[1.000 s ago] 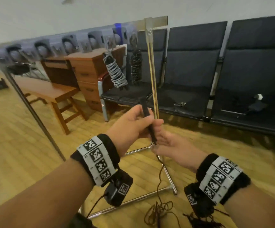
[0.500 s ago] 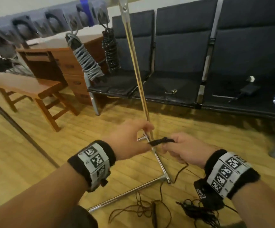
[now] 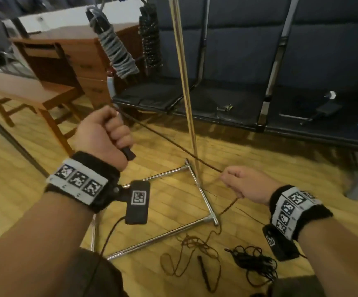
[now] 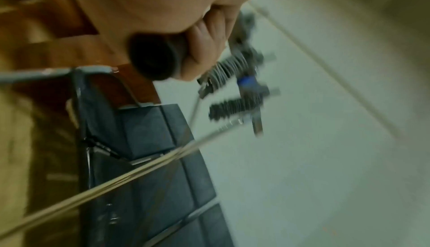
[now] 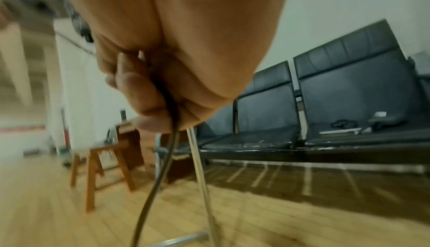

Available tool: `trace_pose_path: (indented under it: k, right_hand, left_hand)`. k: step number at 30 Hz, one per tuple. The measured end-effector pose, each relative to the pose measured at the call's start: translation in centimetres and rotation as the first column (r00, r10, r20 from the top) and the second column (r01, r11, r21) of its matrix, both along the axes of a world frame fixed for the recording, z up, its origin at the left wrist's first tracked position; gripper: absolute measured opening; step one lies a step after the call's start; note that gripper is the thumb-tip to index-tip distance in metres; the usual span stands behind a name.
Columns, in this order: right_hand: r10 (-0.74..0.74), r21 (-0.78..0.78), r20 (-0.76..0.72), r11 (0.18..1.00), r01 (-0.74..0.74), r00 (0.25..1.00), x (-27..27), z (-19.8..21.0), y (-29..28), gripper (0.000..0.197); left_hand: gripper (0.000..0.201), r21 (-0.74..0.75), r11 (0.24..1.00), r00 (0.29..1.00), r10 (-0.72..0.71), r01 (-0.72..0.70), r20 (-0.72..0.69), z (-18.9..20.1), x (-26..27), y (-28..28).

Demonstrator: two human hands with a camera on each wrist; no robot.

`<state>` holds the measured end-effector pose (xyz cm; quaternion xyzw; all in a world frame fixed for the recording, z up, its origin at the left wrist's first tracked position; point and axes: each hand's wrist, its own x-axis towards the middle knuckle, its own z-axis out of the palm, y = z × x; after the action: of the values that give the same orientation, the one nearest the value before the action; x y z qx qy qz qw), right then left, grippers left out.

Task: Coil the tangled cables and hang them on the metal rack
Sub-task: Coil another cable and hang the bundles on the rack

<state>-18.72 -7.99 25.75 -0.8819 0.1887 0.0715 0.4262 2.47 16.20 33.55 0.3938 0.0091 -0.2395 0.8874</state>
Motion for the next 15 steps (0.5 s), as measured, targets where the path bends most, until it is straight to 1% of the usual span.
trace_pose_path:
  k: [2, 3, 4, 5, 6, 7, 8, 9, 10, 11, 12, 13, 14, 15]
  right_hand:
    - [-0.014, -0.044, -0.098, 0.999, 0.01, 0.995, 0.3, -1.2, -0.2, 0.041]
    - [-0.031, -0.08, -0.122, 0.997, 0.022, 0.992, 0.5, -1.6, -0.2, 0.044]
    - [-0.054, -0.124, -0.123, 0.992, 0.039, 0.991, 0.7, -1.8, -0.2, 0.045]
    - [-0.07, -0.163, -0.104, 0.985, 0.052, 0.992, 1.0, -1.9, -0.1, 0.045]
    - [-0.07, -0.186, -0.072, 0.981, 0.055, 0.995, 1.3, -1.7, 0.0, 0.045]
    - [-0.052, -0.191, -0.039, 0.981, 0.044, 0.998, 1.6, -1.4, 0.3, 0.043]
    - [-0.022, -0.185, -0.012, 0.983, 0.019, 1.0, 2.0, -1.1, 0.8, 0.04]
    - [0.02, -0.177, 0.005, 0.984, -0.019, 1.0, 2.3, -0.6, 1.5, 0.037]
    - [0.066, -0.173, 0.009, 0.983, -0.063, 0.998, 2.5, -0.2, 2.2, 0.035]
    - [0.107, -0.17, 0.012, 0.98, -0.103, 0.994, 2.8, 0.1, 2.8, 0.033]
    - [0.134, -0.16, 0.023, 0.979, -0.129, 0.991, 3.0, 0.3, 3.3, 0.031]
    - [0.144, -0.13, 0.044, 0.982, -0.138, 0.989, 3.2, 0.3, 3.6, 0.03]
    - [0.139, -0.08, 0.071, 0.988, -0.133, 0.988, 3.3, 0.3, 3.6, 0.029]
    - [0.126, -0.026, 0.093, 0.992, -0.124, 0.988, 3.4, 0.3, 3.4, 0.029]
  left_hand:
    - [0.046, -0.12, 0.983, 0.989, 0.128, -0.136, -0.07, 2.0, 1.8, 2.1]
    - [0.047, -0.147, 0.973, 0.983, 0.168, -0.176, -0.068, 2.5, 2.3, 2.9]
    - [0.047, -0.139, 0.971, 0.98, 0.191, -0.196, -0.045, 2.7, 2.5, 3.4]
    - [0.045, -0.078, 0.978, 0.98, 0.197, -0.196, 0.0, 2.6, 2.3, 3.3]
    - [0.041, 0.031, 0.983, 0.981, 0.177, -0.18, 0.073, 2.1, 1.8, 3.1]
    - [0.035, 0.174, 0.973, 0.978, 0.12, -0.15, 0.173, 1.3, 1.1, 2.6]
    - [0.028, 0.328, 0.938, 0.959, 0.018, -0.114, 0.282, 0.2, 0.0, 1.9]
    - [0.021, 0.481, 0.873, 0.916, -0.128, -0.078, 0.38, -1.2, -1.2, 1.1]
    - [0.016, 0.618, 0.785, 0.844, -0.309, -0.033, 0.438, -2.7, -2.7, 0.2]
    - [0.015, 0.735, 0.678, 0.748, -0.497, 0.019, 0.439, -4.2, -4.1, -0.6]
    - [0.018, 0.827, 0.558, 0.646, -0.654, 0.06, 0.394, -5.6, -5.4, -1.4]
    - [0.02, 0.895, 0.438, 0.551, -0.768, 0.083, 0.325, -6.7, -6.4, -2.2]
    - [0.022, 0.937, 0.34, 0.477, -0.839, 0.084, 0.262, -7.6, -7.2, -2.8]
    - [0.024, 0.958, 0.276, 0.431, -0.875, 0.071, 0.22, -8.3, -7.6, -3.3]
